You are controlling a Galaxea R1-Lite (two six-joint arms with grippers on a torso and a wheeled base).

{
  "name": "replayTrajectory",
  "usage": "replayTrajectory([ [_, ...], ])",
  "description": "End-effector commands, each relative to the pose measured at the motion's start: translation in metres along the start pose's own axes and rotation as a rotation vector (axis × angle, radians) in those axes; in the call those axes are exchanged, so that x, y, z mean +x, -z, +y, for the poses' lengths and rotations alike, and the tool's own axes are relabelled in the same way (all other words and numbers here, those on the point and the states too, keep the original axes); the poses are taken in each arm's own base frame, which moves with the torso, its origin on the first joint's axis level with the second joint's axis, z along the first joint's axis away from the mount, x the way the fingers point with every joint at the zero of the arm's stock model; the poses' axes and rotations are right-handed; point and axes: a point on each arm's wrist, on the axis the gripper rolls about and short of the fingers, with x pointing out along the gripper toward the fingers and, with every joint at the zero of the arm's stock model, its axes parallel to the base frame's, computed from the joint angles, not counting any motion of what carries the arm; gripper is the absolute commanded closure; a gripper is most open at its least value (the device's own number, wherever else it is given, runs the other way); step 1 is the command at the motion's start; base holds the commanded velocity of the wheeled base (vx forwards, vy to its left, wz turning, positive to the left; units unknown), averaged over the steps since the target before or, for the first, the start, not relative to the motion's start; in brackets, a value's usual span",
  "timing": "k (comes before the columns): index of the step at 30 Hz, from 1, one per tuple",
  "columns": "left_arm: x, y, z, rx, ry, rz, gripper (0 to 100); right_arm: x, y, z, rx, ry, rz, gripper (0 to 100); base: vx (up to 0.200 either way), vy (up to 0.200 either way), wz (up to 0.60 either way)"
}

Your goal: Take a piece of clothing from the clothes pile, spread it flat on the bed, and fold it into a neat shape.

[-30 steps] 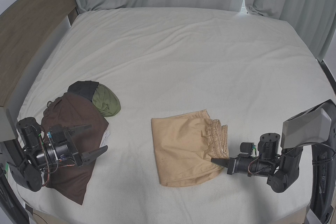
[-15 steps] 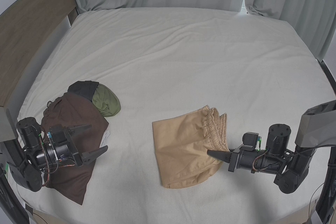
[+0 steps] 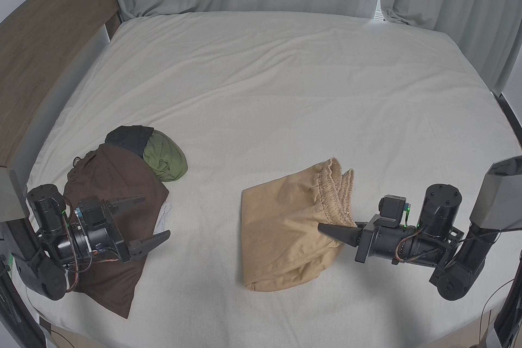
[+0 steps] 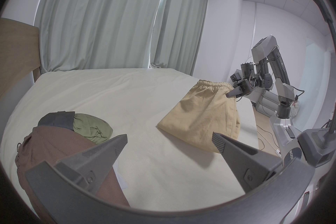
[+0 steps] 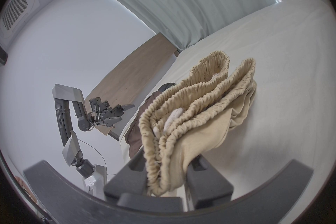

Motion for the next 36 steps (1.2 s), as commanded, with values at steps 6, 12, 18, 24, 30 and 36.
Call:
replayTrajectory([
  [6, -0.001, -0.002, -0.001, 0.007, 0.002, -0.006, 0, 0.003, -0.008, 0.004, -0.012, -0.019, -0.031, 100, 0.0, 0.0, 0.0],
  [12, -0.001, -0.002, -0.002, 0.006, 0.003, -0.005, 0, 0.006, -0.026, 0.01, -0.003, -0.051, -0.094, 100, 0.0, 0.0, 0.0],
  [18, -0.001, -0.002, -0.002, 0.004, 0.005, -0.003, 0, 0.012, -0.038, 0.018, 0.01, -0.092, -0.137, 100, 0.0, 0.0, 0.0],
  [24, -0.001, -0.001, -0.003, -0.001, 0.005, 0.001, 0, 0.02, -0.053, 0.02, 0.001, -0.121, -0.186, 100, 0.0, 0.0, 0.0],
  [30, -0.001, -0.001, -0.003, 0.0, 0.007, 0.0, 0, 0.031, -0.069, 0.018, -0.015, -0.146, -0.241, 100, 0.0, 0.0, 0.0],
  [36, -0.002, -0.001, -0.003, -0.002, 0.006, 0.002, 0, 0.038, -0.075, 0.016, -0.005, -0.161, -0.261, 100, 0.0, 0.0, 0.0],
])
